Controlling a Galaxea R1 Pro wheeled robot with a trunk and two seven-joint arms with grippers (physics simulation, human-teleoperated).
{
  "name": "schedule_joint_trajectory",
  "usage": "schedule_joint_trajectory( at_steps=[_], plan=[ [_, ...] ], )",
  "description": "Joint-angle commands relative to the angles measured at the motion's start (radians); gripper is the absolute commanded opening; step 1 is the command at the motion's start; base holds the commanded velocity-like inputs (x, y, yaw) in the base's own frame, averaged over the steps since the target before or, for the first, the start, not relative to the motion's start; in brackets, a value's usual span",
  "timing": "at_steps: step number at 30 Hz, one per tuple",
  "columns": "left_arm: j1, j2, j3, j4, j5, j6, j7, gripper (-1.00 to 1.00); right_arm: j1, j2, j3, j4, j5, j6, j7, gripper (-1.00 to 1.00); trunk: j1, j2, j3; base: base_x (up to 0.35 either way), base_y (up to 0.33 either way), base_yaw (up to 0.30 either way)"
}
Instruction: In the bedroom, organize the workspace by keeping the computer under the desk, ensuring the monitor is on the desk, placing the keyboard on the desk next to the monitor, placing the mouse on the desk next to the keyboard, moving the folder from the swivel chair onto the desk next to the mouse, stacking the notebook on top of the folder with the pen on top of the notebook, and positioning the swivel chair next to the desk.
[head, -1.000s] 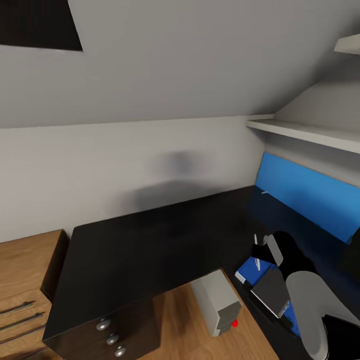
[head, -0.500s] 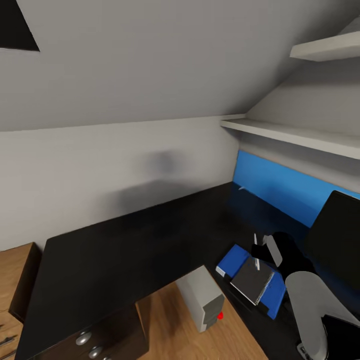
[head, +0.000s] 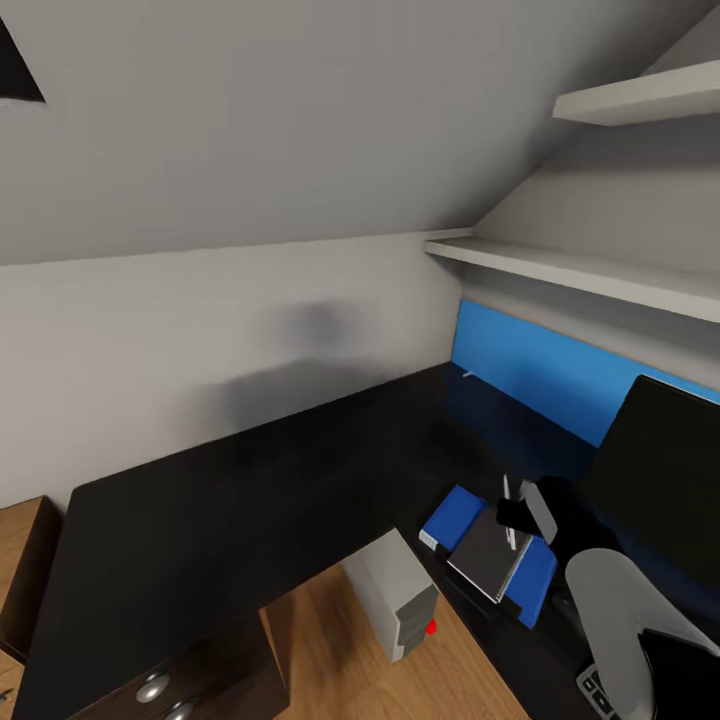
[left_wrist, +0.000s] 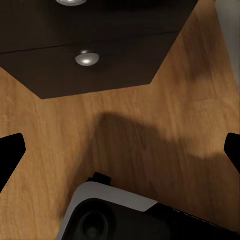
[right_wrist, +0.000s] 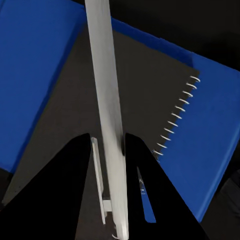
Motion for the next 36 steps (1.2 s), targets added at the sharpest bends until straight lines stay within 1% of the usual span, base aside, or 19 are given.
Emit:
schedule_joint_trajectory(
  at_steps=[1,3,7,9,13,16,23,29,36],
  plan=[
    [0.0,0.0,0.0,-0.002,0.005,-0.001,0.001,1.0,-0.001,0.001,0.005,0.005,-0.008,-0.004,-0.006,-1.0,0.0,-0.001,-0.001,0.0,0.0,-0.005],
    [0.0,0.0,0.0,-0.002,0.005,-0.002,0.001,1.0,-0.001,0.004,0.029,0.027,-0.005,-0.051,-0.006,-1.0,0.0,-0.001,-0.001,0.0,0.0,-0.003],
    [0.0,0.0,0.001,-0.002,0.005,-0.002,0.001,1.0,0.0,0.005,0.062,0.058,-0.003,-0.119,-0.005,-1.0,0.0,-0.001,-0.001,0.0,0.0,-0.001],
    [0.0,0.0,0.0,-0.002,0.005,-0.002,0.001,1.0,0.0,0.005,0.085,0.065,-0.003,-0.131,-0.005,-1.0,0.0,-0.001,-0.001,0.0,0.0,0.0],
    [0.0,0.0,0.001,-0.002,0.005,-0.002,0.001,1.0,0.0,0.006,0.111,0.07,-0.003,-0.138,0.008,-1.0,0.0,-0.001,-0.001,0.0,0.0,0.0],
    [0.0,0.0,0.001,-0.002,0.005,-0.002,0.001,1.0,0.001,0.006,0.117,0.071,-0.003,-0.139,0.034,-1.0,0.0,-0.001,-0.001,0.0,0.0,0.0],
    [0.0,0.0,0.001,-0.002,0.005,-0.002,0.001,1.0,0.001,0.006,0.119,0.072,-0.004,-0.139,0.052,-1.0,0.0,-0.001,-0.001,-0.008,0.0,0.0],
    [0.0,0.0,0.001,-0.002,0.005,-0.002,0.001,1.0,0.001,0.007,0.126,0.087,-0.003,-0.14,0.108,-1.0,0.0,-0.001,-0.001,-0.086,0.0,0.0],
    [0.0,0.0,0.0,-0.002,0.004,-0.002,-0.001,1.0,0.001,0.006,0.14,0.09,-0.003,-0.14,0.123,-1.0,0.0,-0.001,-0.001,-0.016,0.0,0.0]
  ],
)
